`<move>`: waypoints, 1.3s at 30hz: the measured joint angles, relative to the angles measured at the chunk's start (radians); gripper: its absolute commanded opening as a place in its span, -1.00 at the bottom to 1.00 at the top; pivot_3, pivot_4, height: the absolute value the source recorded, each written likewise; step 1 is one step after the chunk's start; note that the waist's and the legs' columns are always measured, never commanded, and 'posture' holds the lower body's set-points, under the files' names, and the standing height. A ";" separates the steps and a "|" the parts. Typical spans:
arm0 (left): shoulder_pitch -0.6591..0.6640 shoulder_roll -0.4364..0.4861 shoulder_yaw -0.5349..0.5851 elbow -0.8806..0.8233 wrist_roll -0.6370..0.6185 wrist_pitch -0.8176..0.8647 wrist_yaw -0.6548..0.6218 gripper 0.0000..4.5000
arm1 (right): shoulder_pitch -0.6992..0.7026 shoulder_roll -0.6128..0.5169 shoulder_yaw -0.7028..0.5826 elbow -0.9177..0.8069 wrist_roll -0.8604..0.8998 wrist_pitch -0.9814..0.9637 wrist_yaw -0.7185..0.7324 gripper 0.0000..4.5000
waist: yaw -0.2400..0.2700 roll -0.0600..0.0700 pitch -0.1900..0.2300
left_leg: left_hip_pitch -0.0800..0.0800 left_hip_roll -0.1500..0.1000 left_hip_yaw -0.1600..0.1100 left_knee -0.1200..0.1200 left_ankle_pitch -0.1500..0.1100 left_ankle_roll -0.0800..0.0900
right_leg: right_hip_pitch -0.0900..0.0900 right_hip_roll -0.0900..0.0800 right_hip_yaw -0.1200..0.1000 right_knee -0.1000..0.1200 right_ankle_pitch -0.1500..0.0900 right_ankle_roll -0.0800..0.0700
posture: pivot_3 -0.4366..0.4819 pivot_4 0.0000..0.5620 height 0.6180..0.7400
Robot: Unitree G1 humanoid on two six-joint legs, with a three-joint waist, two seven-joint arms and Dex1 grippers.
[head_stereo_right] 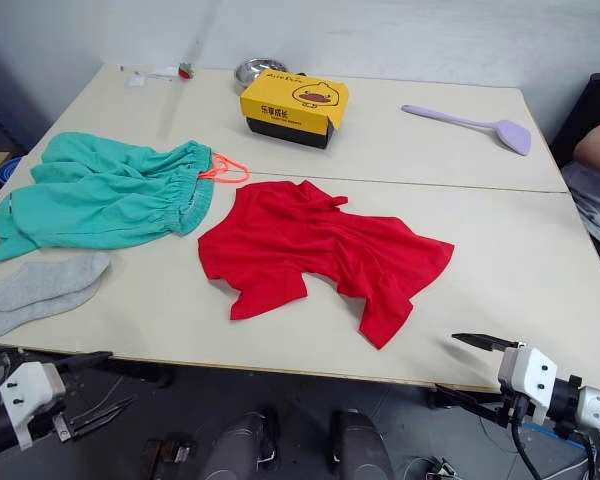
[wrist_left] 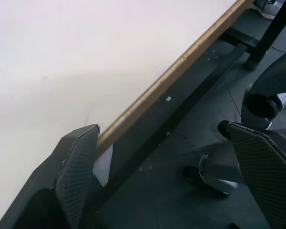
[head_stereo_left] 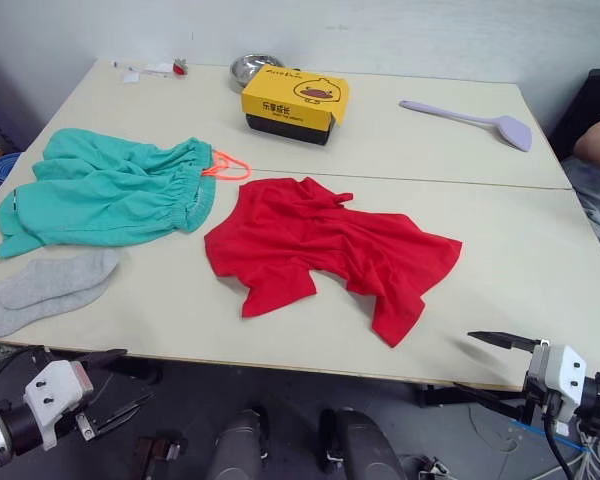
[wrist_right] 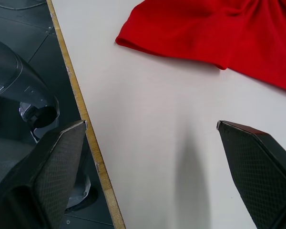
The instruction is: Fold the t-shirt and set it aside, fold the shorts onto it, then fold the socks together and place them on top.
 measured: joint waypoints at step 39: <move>-0.044 0.001 0.000 -0.085 -0.053 0.152 -0.012 1.00 | 0.005 0.019 0.012 -0.062 0.000 0.024 -0.088 0.98 | 0.000 0.001 -0.001 | 0.000 0.000 0.000 0.007 0.001 0.001 | 0.001 0.000 0.000 0.004 0.002 0.002 | -0.05 -0.47 1.00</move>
